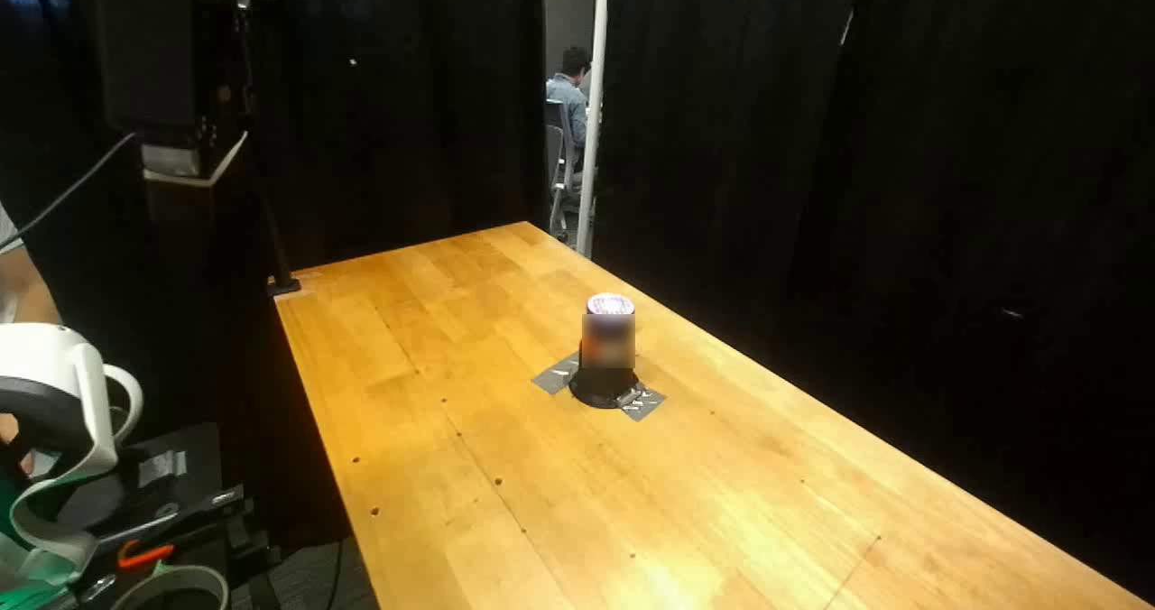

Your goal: Put the rubber band on the jar.

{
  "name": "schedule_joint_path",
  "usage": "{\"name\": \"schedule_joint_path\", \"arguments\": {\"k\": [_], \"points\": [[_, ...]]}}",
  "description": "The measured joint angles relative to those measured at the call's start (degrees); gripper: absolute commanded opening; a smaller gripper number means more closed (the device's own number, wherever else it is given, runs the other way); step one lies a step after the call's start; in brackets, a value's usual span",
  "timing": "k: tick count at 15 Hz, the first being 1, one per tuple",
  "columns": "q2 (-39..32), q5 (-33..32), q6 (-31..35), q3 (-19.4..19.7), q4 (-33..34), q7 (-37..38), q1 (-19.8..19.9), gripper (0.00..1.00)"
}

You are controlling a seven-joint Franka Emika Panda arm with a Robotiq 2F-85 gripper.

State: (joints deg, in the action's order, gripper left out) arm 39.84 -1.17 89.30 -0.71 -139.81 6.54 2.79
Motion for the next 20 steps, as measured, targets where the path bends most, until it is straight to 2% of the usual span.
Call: {"name": "schedule_joint_path", "arguments": {"k": [7,9,15,20], "points": [[-0.01,0.0,0.22,-0.07,0.59,-0.05,-0.11,1.0],[-1.8,0.25,3.62,-1.17,1.31,0.24,-0.67,1.0],[-19.08,0.49,18.84,-6.76,10.26,2.67,-3.64,1.0],[-36.36,-0.36,29.85,-8.06,19.79,4.61,-5.36,1.0]]}}
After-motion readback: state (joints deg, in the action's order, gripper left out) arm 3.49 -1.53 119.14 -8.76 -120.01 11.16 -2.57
